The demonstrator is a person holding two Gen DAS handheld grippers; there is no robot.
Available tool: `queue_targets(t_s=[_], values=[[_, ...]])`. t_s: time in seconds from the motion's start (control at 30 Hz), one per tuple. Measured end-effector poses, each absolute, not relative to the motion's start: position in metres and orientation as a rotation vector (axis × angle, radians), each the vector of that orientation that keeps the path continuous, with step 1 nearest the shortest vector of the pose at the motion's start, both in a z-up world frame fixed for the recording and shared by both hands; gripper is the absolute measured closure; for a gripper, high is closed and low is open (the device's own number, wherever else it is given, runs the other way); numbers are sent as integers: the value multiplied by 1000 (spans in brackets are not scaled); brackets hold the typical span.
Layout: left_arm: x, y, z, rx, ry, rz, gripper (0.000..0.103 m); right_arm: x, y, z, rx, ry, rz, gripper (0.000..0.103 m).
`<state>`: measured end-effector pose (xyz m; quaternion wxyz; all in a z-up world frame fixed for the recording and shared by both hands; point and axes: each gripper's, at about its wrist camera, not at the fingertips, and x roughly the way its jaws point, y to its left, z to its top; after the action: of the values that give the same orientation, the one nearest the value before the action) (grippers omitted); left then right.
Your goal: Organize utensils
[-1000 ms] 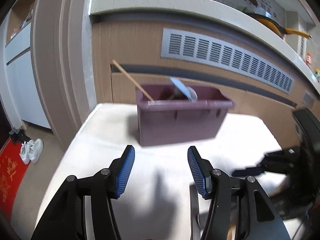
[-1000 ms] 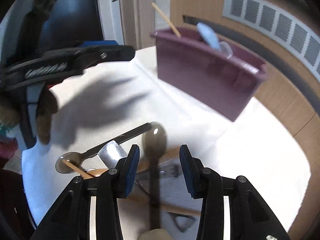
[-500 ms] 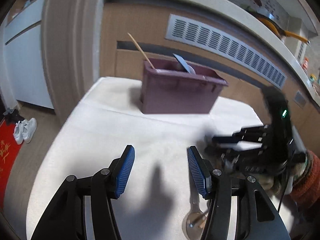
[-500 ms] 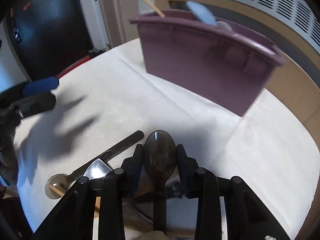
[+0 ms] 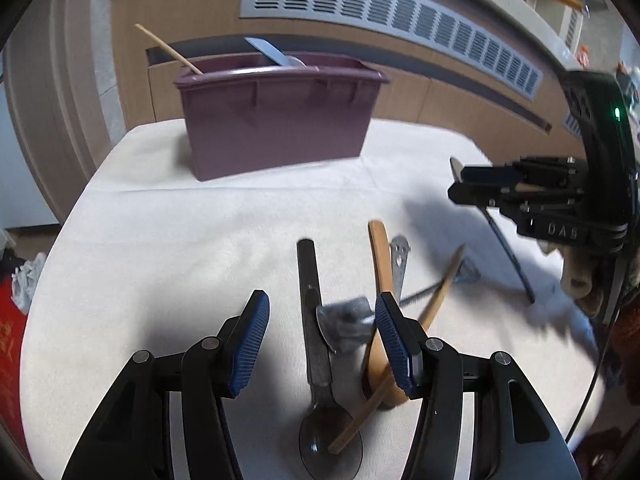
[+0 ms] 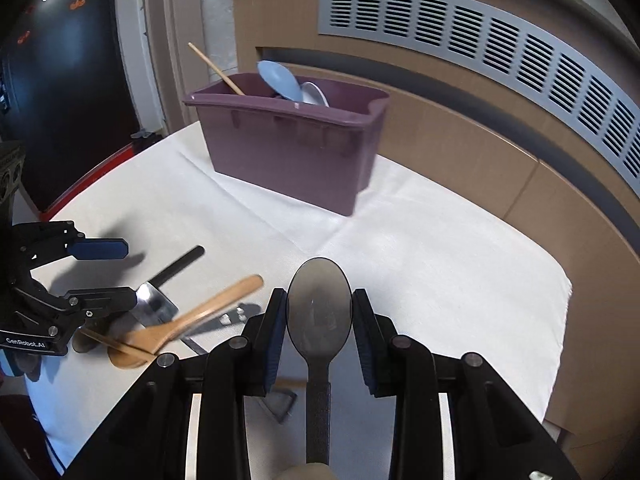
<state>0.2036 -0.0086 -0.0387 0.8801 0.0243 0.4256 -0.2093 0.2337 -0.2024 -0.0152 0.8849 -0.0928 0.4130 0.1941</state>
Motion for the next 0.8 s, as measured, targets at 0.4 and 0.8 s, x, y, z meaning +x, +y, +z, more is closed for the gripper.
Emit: queue_targets(t_s=[0.4, 0.8], values=[[150, 8, -49, 138, 986, -478, 47, 236, -200, -35, -185, 885, 398, 73], [197, 62, -57, 277, 914, -37, 45, 234, -195, -40, -216, 908, 400, 73]])
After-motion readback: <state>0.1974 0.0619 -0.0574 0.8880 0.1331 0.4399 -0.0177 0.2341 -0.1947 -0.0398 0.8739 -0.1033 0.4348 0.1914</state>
